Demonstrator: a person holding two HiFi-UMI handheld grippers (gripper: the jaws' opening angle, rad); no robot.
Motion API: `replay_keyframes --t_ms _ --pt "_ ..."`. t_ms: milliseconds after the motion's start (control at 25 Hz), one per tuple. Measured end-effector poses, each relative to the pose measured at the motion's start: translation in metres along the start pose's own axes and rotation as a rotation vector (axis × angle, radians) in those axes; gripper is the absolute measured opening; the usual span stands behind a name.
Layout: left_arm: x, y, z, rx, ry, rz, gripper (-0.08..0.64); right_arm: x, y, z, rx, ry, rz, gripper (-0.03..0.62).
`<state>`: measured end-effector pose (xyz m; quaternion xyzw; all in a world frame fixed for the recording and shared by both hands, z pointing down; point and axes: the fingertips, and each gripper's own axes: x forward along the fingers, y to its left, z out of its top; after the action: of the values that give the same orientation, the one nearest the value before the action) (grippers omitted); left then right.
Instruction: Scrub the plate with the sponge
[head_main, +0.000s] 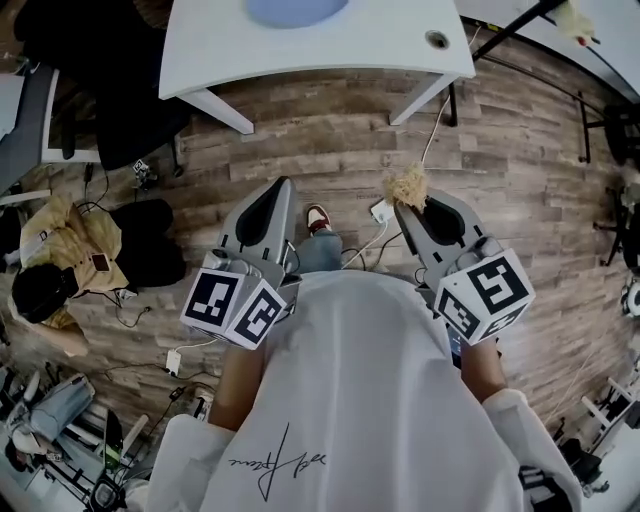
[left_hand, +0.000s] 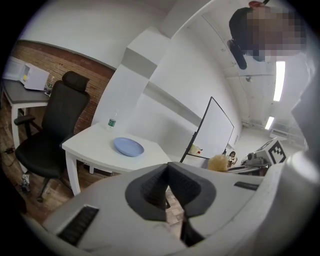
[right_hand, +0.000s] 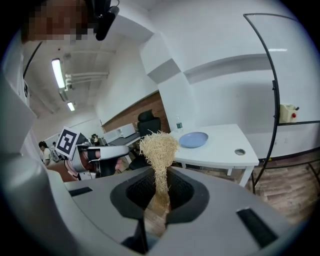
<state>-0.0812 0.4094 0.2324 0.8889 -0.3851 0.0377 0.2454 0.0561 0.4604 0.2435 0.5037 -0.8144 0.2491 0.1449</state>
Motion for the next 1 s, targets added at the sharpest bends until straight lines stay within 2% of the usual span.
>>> replay_keyframes --t_ms 200,400,560,760,1000 --pt "0.001 0.045 0.021 0.001 0.006 -0.003 -0.008 0.047 0.010 0.020 0.029 -0.001 -0.015 0.044" --pt "-0.003 0.077 0.038 -0.006 -0.005 0.005 -0.006 0.068 0.025 0.048 -0.013 0.000 -0.033 0.044" --pt "-0.002 0.089 0.043 0.009 -0.003 0.009 -0.004 0.079 0.021 0.048 -0.041 0.022 -0.071 0.044" --pt "0.008 0.098 0.045 0.023 0.002 0.017 -0.003 0.092 0.016 0.056 -0.049 0.031 -0.062 0.044" --pt "0.024 0.108 0.047 0.000 0.011 0.027 -0.003 0.115 0.002 0.066 -0.162 0.066 -0.077 0.044"
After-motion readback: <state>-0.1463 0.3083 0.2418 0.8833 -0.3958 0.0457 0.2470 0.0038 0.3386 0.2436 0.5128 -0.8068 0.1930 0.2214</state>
